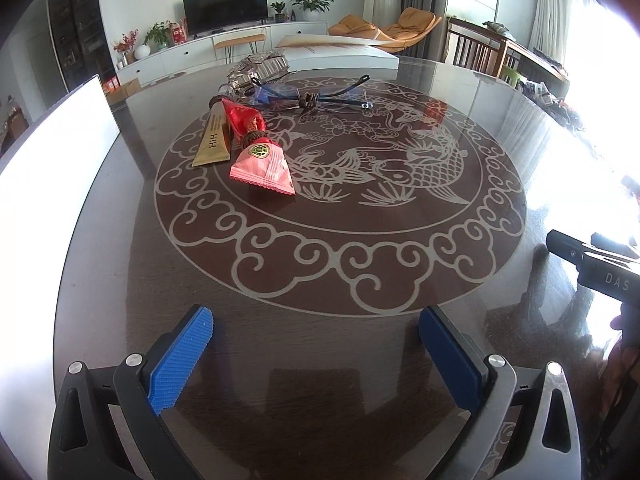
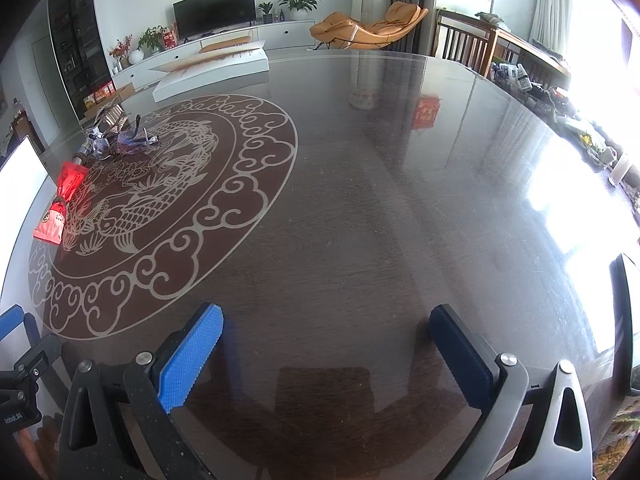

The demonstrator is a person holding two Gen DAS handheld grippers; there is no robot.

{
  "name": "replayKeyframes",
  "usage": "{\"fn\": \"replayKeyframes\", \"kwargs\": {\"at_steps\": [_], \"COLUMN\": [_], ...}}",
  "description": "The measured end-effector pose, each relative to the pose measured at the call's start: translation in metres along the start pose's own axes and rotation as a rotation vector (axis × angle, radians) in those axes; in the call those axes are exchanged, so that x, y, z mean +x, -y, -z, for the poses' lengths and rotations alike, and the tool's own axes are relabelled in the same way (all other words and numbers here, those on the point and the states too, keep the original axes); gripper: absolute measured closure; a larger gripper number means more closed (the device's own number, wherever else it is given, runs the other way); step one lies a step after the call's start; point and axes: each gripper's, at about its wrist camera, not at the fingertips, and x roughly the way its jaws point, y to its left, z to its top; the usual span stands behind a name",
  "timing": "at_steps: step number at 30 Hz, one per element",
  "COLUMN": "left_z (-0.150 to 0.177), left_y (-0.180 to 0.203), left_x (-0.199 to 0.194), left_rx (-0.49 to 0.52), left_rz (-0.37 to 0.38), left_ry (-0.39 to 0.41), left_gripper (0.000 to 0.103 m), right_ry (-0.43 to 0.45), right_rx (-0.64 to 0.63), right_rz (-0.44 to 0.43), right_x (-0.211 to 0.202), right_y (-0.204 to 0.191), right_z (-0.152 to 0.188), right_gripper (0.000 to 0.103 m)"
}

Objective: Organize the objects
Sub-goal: 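Move the left tool toward the gold HIH tube, then close the left tool on the gold HIH tube and lift it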

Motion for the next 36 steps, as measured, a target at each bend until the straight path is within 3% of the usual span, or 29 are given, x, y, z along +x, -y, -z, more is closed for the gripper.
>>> {"fn": "replayKeyframes", "kwargs": {"at_steps": [24,27,32,36], "left_z": [-0.002,-0.015,-0.066,-0.104], "left_y": [0.0,-0.005,-0.03,-0.044], "left_x": [-0.001,0.003,0.003,0.032], "left_rx": [0.011,0.02,-0.064,-0.09], "left_rz": [0.01,0.021,-0.046,-0.09], "left_ry": [-0.011,-0.073,0.005,0.001], "left_gripper": [0.0,0.0,0.0,0.0], "right_ry": [0.001,0.0,0.001,0.001], "right_rx": [0.0,0.0,0.0,0.0], "right_rz": [0.0,0.0,0.0,0.0], "right_x": [0.0,0.0,0.0,0.0], "right_y": [0.0,-0.001,-0.001,-0.001], "right_z": [0.0,0.0,0.0,0.0], "right_gripper": [0.0,0.0,0.0,0.0]}}
